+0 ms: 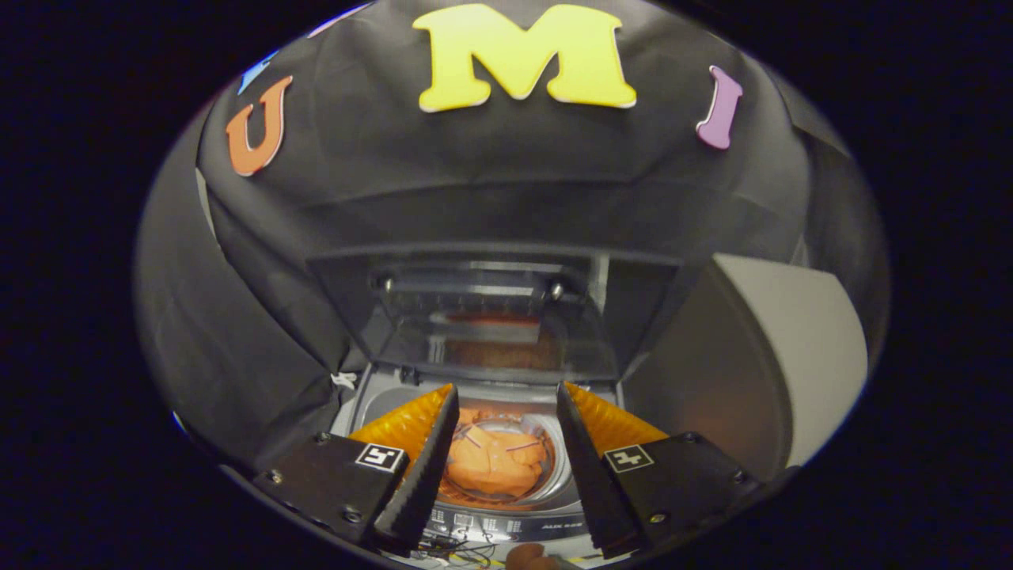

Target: Put the clothes into the washing machine and then close the washing machine lid.

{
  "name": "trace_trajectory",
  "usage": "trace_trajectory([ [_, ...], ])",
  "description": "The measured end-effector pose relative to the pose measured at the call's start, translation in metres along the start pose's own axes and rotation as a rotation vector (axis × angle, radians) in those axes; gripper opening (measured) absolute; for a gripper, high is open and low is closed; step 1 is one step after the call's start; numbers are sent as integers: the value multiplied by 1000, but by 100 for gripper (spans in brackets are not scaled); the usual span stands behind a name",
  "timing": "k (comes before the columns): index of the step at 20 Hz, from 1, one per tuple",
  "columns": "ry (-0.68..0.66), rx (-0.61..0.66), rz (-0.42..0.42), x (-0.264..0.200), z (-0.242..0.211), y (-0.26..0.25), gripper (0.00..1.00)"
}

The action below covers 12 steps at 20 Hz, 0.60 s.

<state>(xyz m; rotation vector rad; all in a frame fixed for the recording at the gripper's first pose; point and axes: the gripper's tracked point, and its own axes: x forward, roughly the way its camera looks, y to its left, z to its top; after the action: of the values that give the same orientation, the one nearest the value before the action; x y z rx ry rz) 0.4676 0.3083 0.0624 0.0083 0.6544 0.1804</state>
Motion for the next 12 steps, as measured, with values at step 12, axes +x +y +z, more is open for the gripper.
trace_trajectory([
  [12, -98, 15, 4, -2, 85, -14, 78],
])
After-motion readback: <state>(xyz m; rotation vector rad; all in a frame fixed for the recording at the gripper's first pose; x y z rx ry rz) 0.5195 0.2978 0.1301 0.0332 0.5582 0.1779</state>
